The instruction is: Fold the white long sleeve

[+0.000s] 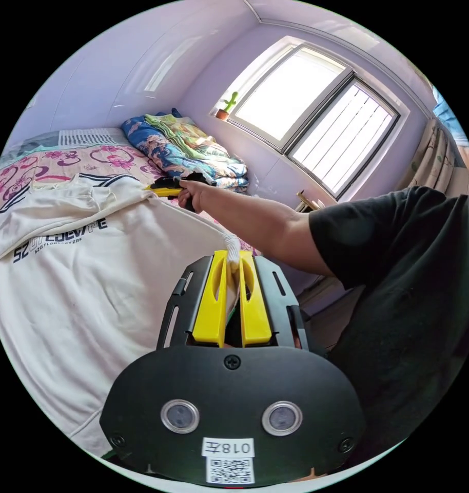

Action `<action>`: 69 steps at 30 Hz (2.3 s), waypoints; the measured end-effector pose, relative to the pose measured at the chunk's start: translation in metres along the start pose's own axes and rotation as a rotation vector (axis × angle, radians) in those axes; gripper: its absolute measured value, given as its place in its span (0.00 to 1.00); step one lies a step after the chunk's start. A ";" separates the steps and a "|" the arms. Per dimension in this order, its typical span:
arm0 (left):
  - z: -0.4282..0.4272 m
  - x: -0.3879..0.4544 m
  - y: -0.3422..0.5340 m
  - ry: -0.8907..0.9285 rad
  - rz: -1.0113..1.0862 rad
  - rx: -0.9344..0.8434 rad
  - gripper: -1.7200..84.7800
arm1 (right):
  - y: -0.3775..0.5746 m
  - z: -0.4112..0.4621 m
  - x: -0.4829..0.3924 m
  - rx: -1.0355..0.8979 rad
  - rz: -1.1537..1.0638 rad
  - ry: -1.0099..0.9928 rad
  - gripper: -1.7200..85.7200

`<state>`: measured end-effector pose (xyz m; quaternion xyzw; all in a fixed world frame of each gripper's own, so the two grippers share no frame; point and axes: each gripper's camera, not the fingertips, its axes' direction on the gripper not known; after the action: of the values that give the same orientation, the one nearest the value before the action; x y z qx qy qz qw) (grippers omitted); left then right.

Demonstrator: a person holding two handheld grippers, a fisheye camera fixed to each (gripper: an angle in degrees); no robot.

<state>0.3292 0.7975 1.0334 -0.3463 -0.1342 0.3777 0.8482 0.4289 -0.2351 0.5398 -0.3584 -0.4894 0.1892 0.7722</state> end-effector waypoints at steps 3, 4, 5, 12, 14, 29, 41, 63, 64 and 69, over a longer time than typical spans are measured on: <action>-0.008 -0.019 0.021 0.012 -0.053 0.076 0.05 | 0.002 0.005 -0.056 0.019 -0.095 0.044 0.03; -0.017 -0.026 0.033 0.007 -0.081 0.132 0.05 | 0.002 0.008 -0.071 0.019 -0.120 0.055 0.03; -0.022 -0.029 0.039 0.006 -0.093 0.162 0.05 | 0.002 0.017 -0.103 0.015 -0.179 0.079 0.03; -0.071 -0.103 0.157 0.013 -0.545 0.463 0.04 | 0.013 0.180 -0.286 -0.225 -0.577 0.461 0.04; -0.064 -0.126 0.190 0.052 -0.711 0.506 0.04 | 0.020 0.240 -0.304 -0.323 -0.637 0.563 0.04; -0.010 -0.226 0.258 0.187 -1.037 0.491 0.05 | 0.046 0.256 -0.326 -0.379 -0.646 0.374 0.14; 0.040 -0.245 0.256 0.129 -1.058 0.424 0.05 | 0.094 0.266 -0.262 -0.422 -0.535 0.370 0.14; 0.071 -0.281 0.232 0.295 -0.608 0.368 0.04 | 0.038 0.385 -0.330 -0.169 -0.414 0.560 0.09; 0.074 -0.283 0.237 0.316 -0.616 0.378 0.03 | 0.035 0.380 -0.326 -0.182 -0.395 0.520 0.09; 0.084 -0.282 0.244 0.324 -0.635 0.395 0.03 | 0.018 0.361 -0.283 -0.219 -0.263 0.280 0.10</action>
<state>-0.0371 0.7474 0.9362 -0.1731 -0.0241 0.0560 0.9830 -0.0195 -0.2718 0.4461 -0.3960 -0.4374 -0.0194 0.8071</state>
